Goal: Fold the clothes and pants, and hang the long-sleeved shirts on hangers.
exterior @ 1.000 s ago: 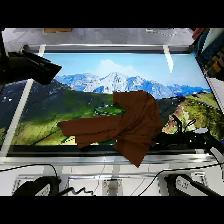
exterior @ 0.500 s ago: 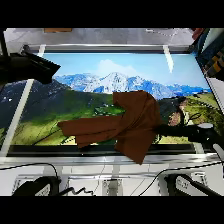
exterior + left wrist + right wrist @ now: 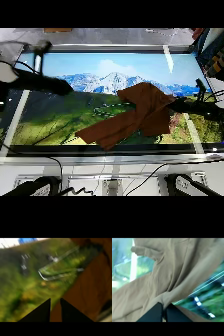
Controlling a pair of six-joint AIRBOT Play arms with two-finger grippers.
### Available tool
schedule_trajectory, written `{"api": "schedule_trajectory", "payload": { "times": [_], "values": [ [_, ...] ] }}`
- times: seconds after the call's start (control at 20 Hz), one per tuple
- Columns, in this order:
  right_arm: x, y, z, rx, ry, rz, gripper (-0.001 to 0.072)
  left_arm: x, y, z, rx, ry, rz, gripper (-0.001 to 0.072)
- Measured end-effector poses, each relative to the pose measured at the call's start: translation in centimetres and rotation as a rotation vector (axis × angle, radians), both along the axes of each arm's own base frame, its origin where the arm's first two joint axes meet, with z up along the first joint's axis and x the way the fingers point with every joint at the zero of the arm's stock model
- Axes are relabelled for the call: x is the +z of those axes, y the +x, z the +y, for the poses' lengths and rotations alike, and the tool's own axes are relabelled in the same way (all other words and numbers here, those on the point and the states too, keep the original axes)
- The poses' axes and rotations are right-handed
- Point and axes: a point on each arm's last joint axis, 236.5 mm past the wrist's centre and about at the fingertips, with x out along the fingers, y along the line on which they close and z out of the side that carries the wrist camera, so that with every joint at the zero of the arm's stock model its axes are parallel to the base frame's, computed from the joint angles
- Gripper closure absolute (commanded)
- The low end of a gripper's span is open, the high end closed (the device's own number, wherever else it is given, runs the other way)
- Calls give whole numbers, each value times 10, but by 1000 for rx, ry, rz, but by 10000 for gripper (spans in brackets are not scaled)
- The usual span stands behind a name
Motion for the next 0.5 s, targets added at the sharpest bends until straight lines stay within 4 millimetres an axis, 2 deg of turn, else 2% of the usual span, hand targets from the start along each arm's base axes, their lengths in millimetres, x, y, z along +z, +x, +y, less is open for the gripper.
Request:
{"api": "schedule_trajectory", "payload": {
  "times": [0.1, 0.25, 0.4, 0.5],
  "values": [
    [4, 3, -7, -11, -31, -5, 693, -41, -28, -26, -26, -97, 186, 336],
    [5, 4, -14, -14, -63, 1, 693, -89, -87, -68, -91, -213, 424, 337],
    [3, 1, -17, -8, -85, 14, 693, -126, -142, -100, -107, -275, 569, 338],
    [2, 0, -18, -6, -95, 19, 693, -145, -166, -117, -73, -309, 602, 338]
  ]
}}
